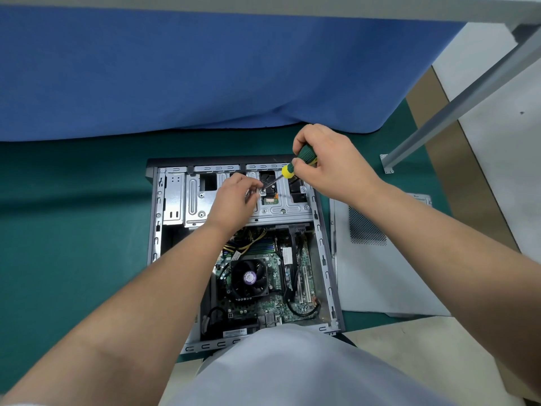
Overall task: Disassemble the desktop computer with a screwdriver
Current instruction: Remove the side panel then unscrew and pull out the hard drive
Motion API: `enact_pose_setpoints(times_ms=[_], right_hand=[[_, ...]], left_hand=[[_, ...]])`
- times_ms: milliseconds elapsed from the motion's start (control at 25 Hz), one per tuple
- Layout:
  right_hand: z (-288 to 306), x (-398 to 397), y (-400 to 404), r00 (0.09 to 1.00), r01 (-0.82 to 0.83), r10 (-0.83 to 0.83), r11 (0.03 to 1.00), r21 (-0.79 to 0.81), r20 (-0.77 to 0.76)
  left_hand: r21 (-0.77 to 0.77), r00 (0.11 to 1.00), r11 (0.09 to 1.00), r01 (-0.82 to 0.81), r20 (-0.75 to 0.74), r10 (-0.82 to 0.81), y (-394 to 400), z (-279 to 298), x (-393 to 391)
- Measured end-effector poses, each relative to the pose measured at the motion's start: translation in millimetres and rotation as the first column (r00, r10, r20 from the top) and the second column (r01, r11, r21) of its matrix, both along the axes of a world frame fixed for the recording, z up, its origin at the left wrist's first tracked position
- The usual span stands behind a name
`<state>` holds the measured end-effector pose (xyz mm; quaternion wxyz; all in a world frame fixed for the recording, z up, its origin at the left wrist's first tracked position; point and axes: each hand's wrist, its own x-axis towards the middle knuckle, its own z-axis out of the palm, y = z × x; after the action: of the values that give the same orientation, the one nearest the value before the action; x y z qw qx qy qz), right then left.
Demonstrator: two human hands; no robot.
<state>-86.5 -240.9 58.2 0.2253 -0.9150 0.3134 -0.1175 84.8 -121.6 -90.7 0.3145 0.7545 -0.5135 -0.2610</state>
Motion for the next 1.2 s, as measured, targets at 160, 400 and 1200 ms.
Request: enact_pose_setpoints(times_ms=[160, 400, 1200], right_hand=[[-1.0, -0.5, -0.6, 1.000, 0.002, -0.002, 1.000, -0.009, -0.011], [1.1, -0.2, -0.7, 0.998, -0.033, 0.031, 0.999, -0.032, -0.060], [34.8, 58.3, -5.7, 0.894, -0.182, 0.071, 0.959, -0.215, -0.441]], left_hand=[[0.011, 1.000, 1.000, -0.008, -0.002, 0.008, -0.2, 0.2, -0.9], [0.016, 1.000, 1.000, -0.013, -0.007, 0.014, -1.1, 1.6, -1.5], [0.010, 1.000, 1.000, 0.026, 0.005, -0.026, -0.9, -3.4, 3.4]])
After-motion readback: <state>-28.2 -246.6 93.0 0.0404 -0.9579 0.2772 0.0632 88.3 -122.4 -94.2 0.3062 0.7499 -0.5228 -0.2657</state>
